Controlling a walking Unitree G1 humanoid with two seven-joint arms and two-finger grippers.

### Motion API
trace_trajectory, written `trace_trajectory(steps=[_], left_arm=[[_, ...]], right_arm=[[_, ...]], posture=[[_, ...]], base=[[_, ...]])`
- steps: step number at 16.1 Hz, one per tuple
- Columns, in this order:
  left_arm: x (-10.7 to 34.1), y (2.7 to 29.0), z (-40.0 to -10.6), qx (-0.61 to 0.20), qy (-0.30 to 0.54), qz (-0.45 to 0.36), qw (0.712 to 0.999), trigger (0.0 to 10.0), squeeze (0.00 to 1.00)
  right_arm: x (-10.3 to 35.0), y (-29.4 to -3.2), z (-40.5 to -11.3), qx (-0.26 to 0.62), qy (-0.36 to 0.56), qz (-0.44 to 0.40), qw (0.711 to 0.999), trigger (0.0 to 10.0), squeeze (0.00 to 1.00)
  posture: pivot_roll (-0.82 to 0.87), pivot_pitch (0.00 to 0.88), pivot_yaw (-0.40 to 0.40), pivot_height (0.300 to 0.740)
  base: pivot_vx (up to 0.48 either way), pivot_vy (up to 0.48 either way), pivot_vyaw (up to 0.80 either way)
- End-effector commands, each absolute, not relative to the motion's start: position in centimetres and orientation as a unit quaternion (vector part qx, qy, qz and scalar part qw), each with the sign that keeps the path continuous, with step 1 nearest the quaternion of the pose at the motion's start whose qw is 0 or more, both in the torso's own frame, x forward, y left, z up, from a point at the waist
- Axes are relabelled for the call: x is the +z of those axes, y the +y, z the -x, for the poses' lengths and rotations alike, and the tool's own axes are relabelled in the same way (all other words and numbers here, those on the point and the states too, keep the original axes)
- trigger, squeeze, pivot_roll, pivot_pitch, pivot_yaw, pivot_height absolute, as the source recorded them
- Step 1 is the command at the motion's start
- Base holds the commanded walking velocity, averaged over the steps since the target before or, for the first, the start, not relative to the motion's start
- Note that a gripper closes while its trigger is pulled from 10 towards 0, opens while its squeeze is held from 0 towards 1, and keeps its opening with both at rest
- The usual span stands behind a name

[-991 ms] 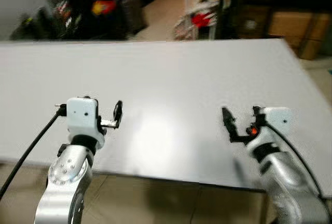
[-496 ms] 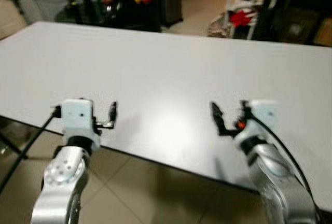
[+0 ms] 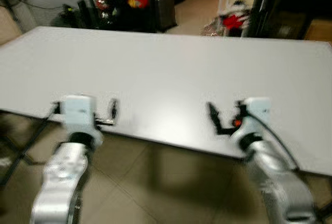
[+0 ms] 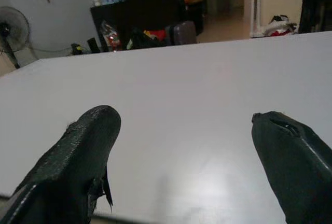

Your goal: Setting the table

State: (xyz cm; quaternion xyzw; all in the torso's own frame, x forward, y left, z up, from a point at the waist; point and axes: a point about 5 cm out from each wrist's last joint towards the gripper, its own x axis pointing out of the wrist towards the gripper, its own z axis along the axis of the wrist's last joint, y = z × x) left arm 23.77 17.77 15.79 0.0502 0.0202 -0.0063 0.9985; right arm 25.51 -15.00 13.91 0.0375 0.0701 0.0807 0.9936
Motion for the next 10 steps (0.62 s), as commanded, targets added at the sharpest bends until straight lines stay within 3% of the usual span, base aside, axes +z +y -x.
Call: trace_trajectory(steps=[1,10], left_arm=[[15.99,18.46,-23.77,0.009,0.022,-0.062,0.998,10.0,0.0],[15.28,18.5,-22.84,0.033,0.034,-0.053,0.997,10.0,0.0]], right_arm=[[13.95,-14.25,-25.56,0.095,0.069,-0.044,0.992,10.0,0.0],[14.27,-13.72,-26.37,0.126,0.065,-0.018,0.99,10.0,0.0]], posture=[[-0.06,0.0,0.1,0.74],[-0.04,0.0,0.039,0.74]], base=[[0.0,0.398,0.0],[0.0,0.389,0.0]])
